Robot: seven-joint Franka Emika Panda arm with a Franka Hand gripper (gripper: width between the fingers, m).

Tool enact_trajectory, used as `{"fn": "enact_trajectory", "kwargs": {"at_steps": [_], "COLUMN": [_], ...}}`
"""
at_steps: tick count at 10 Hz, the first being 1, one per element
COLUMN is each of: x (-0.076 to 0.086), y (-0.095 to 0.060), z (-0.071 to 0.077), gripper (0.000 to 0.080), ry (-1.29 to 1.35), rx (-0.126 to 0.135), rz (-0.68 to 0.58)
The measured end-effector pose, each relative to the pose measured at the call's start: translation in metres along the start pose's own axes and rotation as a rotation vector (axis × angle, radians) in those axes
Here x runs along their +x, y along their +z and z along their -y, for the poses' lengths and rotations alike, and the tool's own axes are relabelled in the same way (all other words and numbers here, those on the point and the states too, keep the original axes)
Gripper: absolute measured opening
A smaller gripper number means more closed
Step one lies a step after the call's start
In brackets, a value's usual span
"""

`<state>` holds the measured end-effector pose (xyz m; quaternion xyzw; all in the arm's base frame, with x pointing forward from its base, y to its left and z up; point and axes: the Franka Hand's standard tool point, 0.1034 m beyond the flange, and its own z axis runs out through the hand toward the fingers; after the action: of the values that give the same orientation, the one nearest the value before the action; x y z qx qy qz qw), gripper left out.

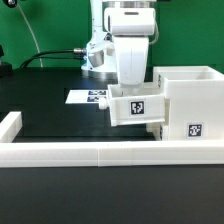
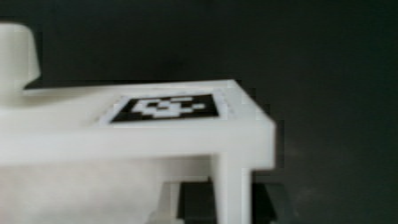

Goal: Assemble drawer

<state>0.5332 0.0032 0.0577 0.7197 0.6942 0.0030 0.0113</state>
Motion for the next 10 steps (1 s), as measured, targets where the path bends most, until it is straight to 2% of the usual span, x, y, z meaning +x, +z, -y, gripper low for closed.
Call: {"fn": "enact_trajectory", "kwargs": {"at_steps": [8,10], "x": [0.0001,0.0010], "y": [0.0044,0.0048], "z": [0.0033,0.0030], "gripper": [0.0041,0.0041], "ry": [0.005,0.003], "rx": [0.003,-0.007], "rz": [-0.002,-0.005]}}
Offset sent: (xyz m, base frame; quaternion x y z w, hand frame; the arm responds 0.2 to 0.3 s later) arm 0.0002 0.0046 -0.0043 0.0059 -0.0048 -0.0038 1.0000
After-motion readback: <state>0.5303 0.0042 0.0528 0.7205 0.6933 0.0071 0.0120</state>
